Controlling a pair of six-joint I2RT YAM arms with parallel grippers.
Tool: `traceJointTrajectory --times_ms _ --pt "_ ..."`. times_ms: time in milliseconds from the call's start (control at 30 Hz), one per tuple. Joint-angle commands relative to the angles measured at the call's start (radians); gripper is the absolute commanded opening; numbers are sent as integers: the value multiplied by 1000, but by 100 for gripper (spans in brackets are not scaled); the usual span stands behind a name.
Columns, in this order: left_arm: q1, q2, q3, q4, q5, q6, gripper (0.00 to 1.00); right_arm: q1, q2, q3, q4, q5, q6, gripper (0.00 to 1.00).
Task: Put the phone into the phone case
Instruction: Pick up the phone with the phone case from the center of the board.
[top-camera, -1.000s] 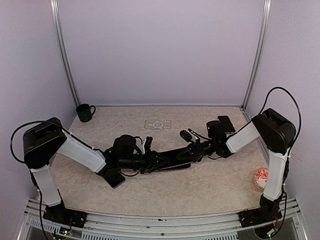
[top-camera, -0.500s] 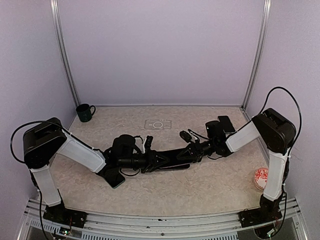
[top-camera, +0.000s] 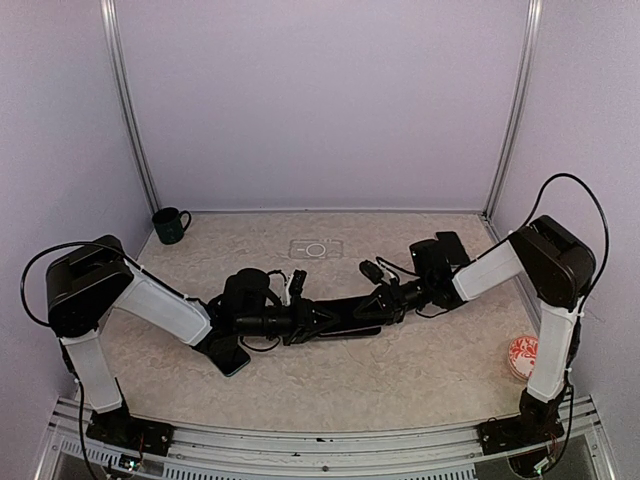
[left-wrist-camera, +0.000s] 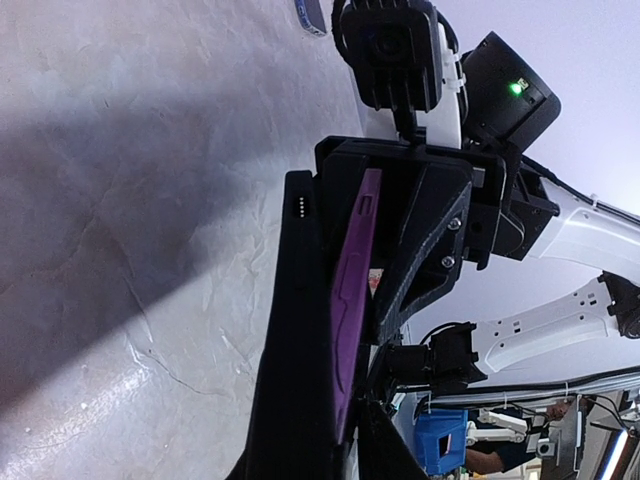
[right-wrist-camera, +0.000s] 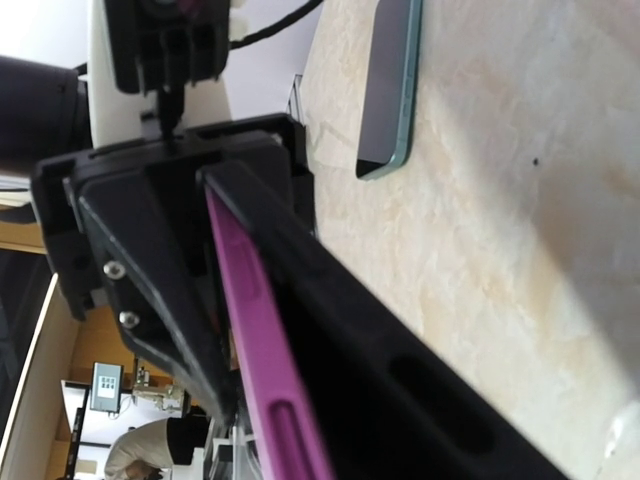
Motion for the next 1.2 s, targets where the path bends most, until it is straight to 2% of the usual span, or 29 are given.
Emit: traceJointTrajectory --times_ms 0,700,1167 --pt "-17 -12 20 172 53 12 23 21 -16 28 -79 81 -43 23" --pt "-13 -22 13 159 54 16 8 5 -53 77 -322 127 -200 30" --pt "1 -58 8 63 34 69 6 -68 -174 95 -593 169 -329 38"
